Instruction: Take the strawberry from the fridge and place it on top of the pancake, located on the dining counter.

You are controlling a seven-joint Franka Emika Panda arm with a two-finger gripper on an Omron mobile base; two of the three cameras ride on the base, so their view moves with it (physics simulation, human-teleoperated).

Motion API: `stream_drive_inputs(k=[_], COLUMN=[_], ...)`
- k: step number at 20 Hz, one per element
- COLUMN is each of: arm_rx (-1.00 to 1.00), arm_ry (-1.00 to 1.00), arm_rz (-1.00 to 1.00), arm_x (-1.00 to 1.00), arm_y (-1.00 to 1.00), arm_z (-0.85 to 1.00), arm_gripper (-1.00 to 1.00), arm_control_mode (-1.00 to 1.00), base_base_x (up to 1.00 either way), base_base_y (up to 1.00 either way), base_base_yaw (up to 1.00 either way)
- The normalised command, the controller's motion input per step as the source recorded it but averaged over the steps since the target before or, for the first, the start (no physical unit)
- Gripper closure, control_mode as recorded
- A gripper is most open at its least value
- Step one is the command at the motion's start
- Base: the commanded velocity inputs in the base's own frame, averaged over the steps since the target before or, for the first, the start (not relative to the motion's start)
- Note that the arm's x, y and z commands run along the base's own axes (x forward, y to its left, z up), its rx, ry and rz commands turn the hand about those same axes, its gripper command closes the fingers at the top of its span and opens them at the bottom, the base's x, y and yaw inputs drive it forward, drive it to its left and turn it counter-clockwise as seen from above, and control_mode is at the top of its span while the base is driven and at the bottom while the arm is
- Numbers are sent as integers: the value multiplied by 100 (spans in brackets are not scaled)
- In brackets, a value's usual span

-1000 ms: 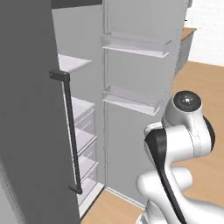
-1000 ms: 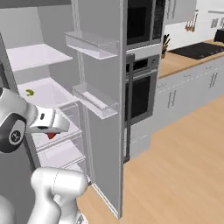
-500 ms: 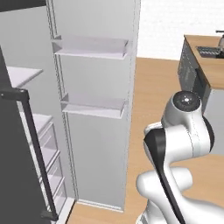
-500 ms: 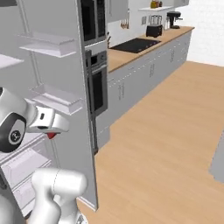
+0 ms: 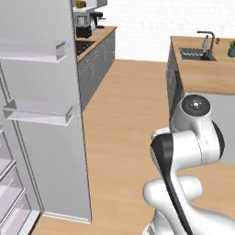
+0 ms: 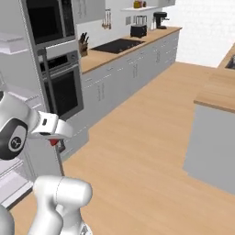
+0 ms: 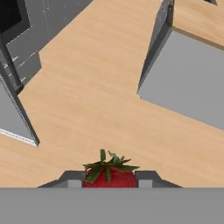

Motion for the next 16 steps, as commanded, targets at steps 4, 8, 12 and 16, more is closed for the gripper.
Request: stream_drive_inputs(k=[4,8,12,16], arm_rx=[0,0,0,0], arm_ry=[0,0,0,0], arm_rz=[0,0,0,0], arm_x=[0,0,0,0], arm_y=[0,0,0,0], arm_z=[0,0,0,0], arm_gripper=[100,100,100,100], arm_control_mode=[100,100,100,100], base_base_x=[1,17,37,71], base_base_y=[-100,-100,-100,-99], base_base_yaw=[-2,0,0,0])
